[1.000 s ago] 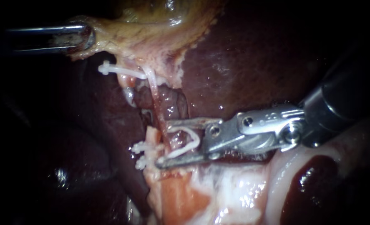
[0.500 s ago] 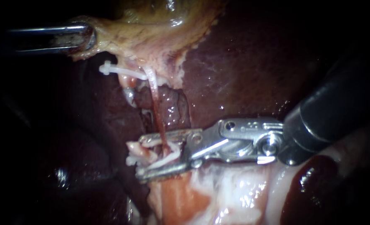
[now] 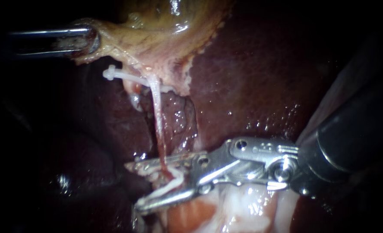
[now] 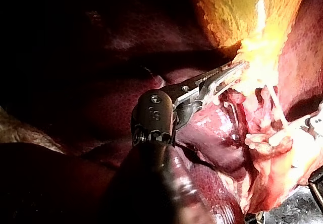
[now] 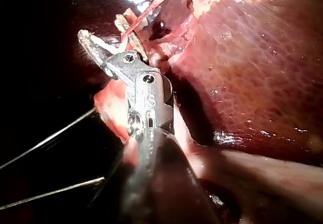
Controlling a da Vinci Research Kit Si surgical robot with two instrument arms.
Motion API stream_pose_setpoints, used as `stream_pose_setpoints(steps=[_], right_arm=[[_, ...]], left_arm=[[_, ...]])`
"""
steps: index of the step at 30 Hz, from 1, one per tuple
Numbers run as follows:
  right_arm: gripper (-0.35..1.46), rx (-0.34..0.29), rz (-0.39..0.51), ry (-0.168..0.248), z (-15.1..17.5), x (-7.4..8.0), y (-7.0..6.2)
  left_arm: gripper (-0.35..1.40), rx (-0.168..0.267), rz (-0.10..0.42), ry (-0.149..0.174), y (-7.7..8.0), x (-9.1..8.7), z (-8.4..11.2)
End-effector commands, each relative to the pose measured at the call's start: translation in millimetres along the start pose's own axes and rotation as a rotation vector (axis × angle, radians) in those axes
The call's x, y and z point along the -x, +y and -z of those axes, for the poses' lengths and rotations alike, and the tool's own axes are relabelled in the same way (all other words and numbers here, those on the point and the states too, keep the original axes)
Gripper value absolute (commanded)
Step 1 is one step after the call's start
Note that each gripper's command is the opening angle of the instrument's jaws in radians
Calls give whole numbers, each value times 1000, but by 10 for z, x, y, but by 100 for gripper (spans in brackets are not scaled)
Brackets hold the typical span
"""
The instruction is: Clipping first clip right tube
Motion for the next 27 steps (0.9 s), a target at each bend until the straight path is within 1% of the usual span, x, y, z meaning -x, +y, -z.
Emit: stream_pose_setpoints(steps=[1, 5, 7, 10, 15, 17, 20, 22, 27], right_arm=[[45, -2, 0, -2, 1, 2, 0], [34, -13, -9, -6, 5, 3, 1], [24, -23, -19, -10, 8, 4, 2], [5, -43, -27, -18, 11, 5, 3], [-16, -51, -48, -23, 12, 6, 3], [-35, -51, -66, -24, 14, 7, 3], [-35, -50, -95, -29, 17, 9, 4], [-35, -44, -107, -43, 19, 10, 7], [-35, -42, -107, -48, 22, 12, 11]], left_arm=[[-35, 1, 0, 0, 0, 0, 0], [-35, 1, 0, 0, 0, 0, 0], [-35, 1, 0, 0, 0, 0, 0], [-35, 1, 0, 0, 0, 0, 0], [-35, 1, 0, 0, 0, 0, 0], [-35, 1, 0, 0, 0, 0, 0], [-35, 1, 0, 0, -1, 0, 0], [-35, 1, 0, 0, -1, 0, 0], [-35, 1, 0, 0, -1, 0, 0]])
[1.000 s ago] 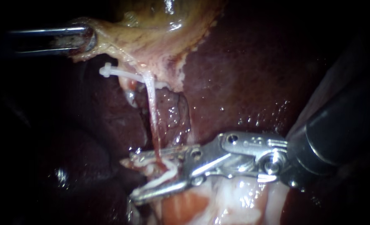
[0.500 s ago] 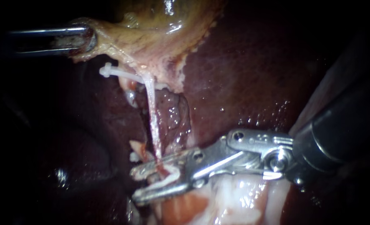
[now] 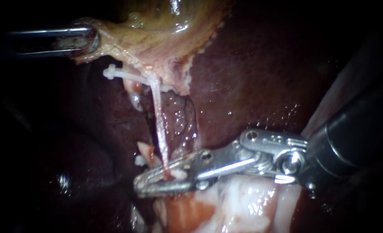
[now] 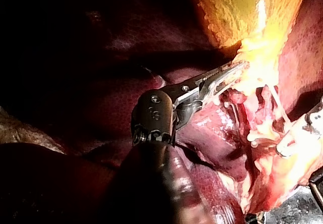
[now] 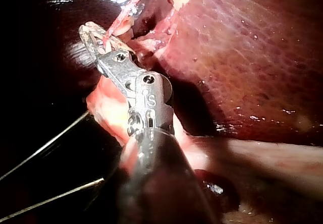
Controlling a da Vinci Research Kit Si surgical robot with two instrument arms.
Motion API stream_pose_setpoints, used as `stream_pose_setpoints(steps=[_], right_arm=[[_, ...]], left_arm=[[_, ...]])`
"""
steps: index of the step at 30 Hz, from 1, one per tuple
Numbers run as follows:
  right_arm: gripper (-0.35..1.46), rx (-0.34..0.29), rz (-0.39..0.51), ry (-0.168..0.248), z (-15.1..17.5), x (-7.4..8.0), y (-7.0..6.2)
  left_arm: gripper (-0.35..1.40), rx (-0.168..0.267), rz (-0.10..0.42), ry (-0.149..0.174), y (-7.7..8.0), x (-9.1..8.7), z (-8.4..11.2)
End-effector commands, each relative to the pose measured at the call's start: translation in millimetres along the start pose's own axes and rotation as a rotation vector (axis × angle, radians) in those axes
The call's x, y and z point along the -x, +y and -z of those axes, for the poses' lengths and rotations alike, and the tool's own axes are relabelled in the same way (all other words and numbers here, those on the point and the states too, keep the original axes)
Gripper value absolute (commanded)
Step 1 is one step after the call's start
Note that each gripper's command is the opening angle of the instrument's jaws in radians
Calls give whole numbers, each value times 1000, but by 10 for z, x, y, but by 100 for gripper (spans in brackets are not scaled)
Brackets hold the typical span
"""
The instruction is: Clipping first clip right tube
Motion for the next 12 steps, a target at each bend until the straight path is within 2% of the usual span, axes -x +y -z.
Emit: stream_pose_setpoints(steps=[1, 12], right_arm=[[-35, 1, 1, 0, 0, 1, 1], [-35, 1, -5, 0, -1, 1, 1]], left_arm=[[-35, 0, 0, 0, 0, 0, 0], [-35, 0, 0, 0, -1, 0, -1]])
